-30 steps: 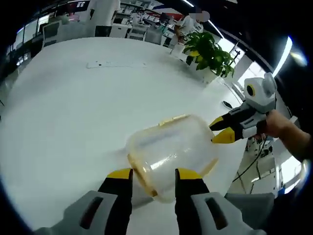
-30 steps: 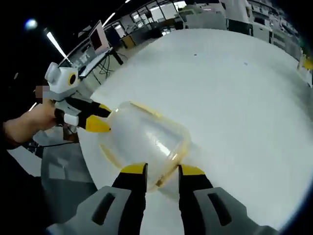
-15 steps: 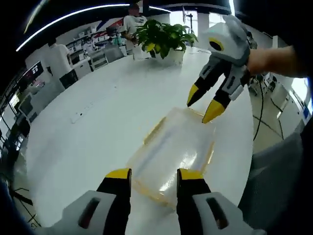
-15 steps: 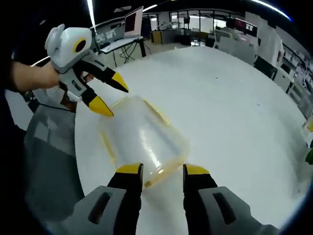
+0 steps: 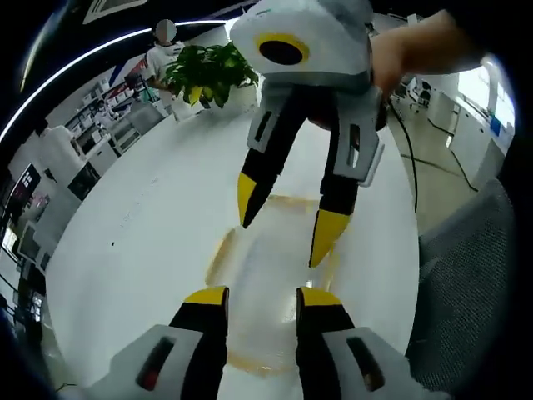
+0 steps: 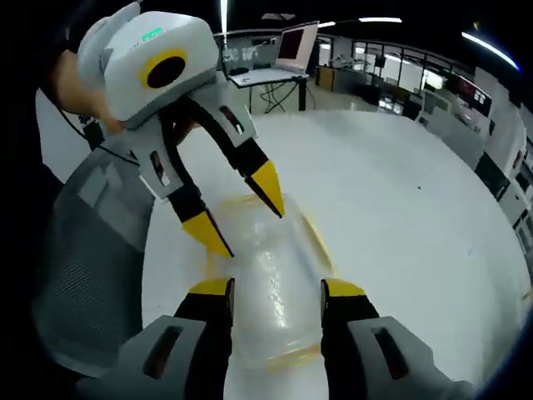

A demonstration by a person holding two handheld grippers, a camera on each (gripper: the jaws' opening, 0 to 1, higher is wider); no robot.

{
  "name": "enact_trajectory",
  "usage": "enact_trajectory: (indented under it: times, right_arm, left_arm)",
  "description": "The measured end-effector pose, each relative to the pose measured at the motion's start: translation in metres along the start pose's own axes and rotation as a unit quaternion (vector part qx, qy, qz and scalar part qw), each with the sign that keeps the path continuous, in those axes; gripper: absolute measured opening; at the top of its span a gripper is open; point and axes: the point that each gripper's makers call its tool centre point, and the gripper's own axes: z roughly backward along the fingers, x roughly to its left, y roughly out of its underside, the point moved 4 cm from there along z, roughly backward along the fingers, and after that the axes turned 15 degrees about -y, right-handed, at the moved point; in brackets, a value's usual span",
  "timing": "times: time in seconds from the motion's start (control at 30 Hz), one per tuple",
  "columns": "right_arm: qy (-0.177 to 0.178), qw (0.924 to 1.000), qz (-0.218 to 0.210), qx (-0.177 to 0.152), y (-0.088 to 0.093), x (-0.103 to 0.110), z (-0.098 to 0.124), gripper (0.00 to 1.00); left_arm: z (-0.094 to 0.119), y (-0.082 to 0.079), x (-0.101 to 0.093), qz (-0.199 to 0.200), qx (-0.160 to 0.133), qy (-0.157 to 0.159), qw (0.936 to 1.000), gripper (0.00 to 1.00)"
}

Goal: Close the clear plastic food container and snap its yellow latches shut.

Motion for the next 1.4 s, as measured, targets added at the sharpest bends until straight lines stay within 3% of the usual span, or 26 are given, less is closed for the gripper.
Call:
enact_trajectory:
  times: [0.17, 0.3, 0.47, 0.57, 0.97, 1.2, 1.4]
  right_arm:
    - [-0.008, 0.9989, 0.029, 0.035, -0.001, -0.002, -0.006, 0.37]
    - [-0.007, 0.997, 0.052, 0.058, 0.0, -0.007, -0.007, 0.38]
    - [-0.012, 0.9966, 0.054, 0.061, -0.005, -0.012, -0.006, 0.39]
    - [-0.019, 0.9948, 0.067, 0.074, -0.008, -0.014, -0.008, 0.39]
    - [-0.059, 0.9889, 0.061, 0.122, -0.012, -0.03, -0.009, 0.41]
    - [-0.085, 0.9839, 0.057, 0.146, -0.017, -0.036, -0.014, 0.41]
    - [-0.115, 0.9743, 0.052, 0.187, -0.018, -0.042, -0.02, 0.41]
  left_arm:
    - [0.002, -0.001, -0.005, -0.011, -0.001, 0.009, 0.9999, 0.22]
    - [0.001, 0.001, -0.013, -0.02, 0.003, 0.02, 0.9996, 0.22]
    - [0.003, 0.0, -0.023, -0.032, 0.001, 0.028, 0.9991, 0.25]
    - [0.004, -0.002, -0.033, -0.062, -0.004, 0.03, 0.9976, 0.28]
    - [-0.001, -0.003, -0.054, -0.146, 0.009, 0.026, 0.9888, 0.25]
    - [-0.005, -0.003, -0.055, -0.168, 0.018, 0.018, 0.9855, 0.26]
    - [-0.008, -0.002, -0.054, -0.183, 0.019, 0.008, 0.9828, 0.27]
